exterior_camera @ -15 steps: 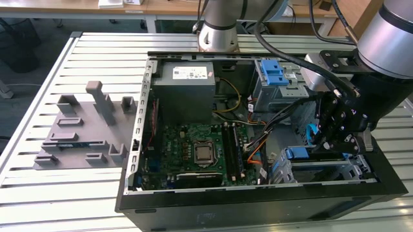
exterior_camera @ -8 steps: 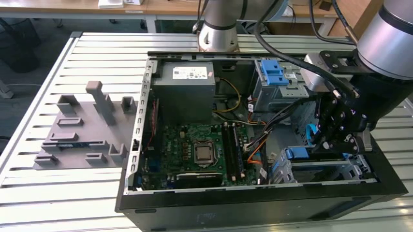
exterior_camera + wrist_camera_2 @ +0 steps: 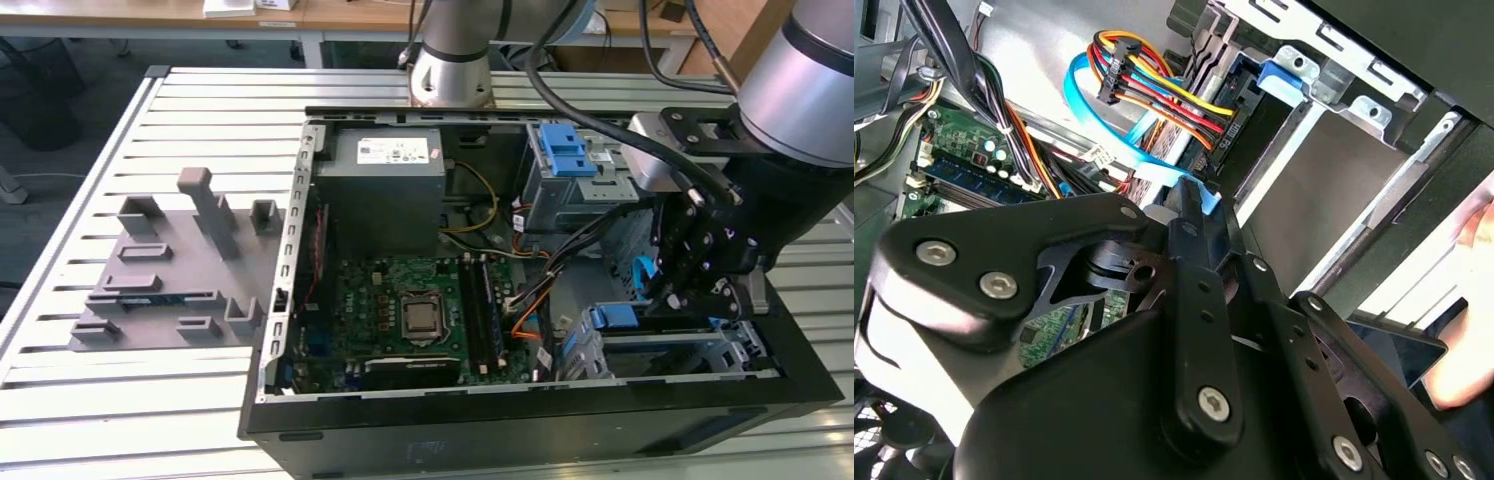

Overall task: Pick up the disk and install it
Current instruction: 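Insert the second disk wire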

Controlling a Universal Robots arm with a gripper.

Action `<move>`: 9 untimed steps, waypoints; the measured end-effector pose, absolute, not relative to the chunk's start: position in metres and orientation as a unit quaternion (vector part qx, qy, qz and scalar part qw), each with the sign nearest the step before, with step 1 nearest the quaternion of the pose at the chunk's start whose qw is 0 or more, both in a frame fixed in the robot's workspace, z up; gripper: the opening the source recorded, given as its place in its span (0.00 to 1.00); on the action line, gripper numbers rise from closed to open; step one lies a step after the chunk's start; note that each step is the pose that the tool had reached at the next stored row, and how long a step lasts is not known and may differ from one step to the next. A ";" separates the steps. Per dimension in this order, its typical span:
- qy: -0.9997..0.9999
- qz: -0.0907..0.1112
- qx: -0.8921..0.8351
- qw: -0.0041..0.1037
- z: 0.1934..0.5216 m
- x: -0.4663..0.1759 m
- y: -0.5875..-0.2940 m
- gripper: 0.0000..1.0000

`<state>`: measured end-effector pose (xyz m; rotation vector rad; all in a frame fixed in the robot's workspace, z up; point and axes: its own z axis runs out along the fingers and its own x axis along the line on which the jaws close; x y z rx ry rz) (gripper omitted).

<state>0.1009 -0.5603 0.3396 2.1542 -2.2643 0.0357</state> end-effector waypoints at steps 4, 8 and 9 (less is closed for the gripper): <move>-0.724 0.011 0.689 0.008 0.339 0.101 -0.560 0.23; -0.724 0.011 0.689 0.008 0.339 0.101 -0.560 0.23; -0.724 0.011 0.689 0.008 0.339 0.101 -0.560 0.23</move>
